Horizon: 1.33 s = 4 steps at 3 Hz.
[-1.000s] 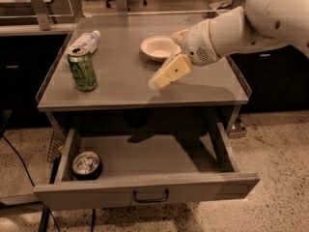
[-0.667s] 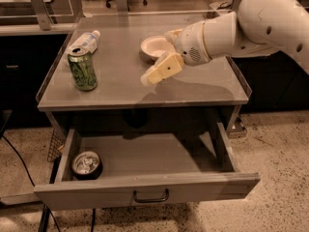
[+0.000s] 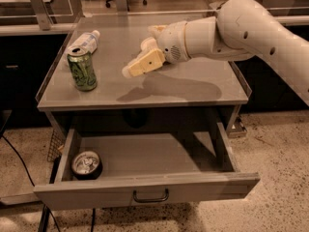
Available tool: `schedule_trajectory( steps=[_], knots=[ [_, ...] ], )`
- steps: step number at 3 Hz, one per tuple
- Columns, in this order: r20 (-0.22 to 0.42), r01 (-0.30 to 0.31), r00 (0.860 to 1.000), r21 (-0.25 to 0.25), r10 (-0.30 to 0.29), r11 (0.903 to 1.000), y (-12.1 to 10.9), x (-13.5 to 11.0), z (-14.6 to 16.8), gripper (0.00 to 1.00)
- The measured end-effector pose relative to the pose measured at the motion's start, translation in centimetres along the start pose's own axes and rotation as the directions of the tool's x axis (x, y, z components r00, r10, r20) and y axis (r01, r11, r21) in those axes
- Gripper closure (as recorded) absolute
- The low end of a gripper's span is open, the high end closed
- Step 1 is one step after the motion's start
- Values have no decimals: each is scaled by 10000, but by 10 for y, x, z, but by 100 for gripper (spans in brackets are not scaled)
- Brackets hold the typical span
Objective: Place green can into top drawer
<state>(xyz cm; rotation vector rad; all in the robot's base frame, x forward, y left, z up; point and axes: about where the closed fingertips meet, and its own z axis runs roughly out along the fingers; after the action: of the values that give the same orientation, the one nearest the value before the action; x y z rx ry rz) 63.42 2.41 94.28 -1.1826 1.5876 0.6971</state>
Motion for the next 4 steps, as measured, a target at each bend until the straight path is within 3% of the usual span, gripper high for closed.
schedule_trajectory(
  steps=[2, 4],
  knots=[
    [68, 133, 9999, -676, -129, 9976, -1, 3, 54, 0],
    [230, 226, 9995, -1428, -195, 9895, 12, -4, 112, 0]
  ],
)
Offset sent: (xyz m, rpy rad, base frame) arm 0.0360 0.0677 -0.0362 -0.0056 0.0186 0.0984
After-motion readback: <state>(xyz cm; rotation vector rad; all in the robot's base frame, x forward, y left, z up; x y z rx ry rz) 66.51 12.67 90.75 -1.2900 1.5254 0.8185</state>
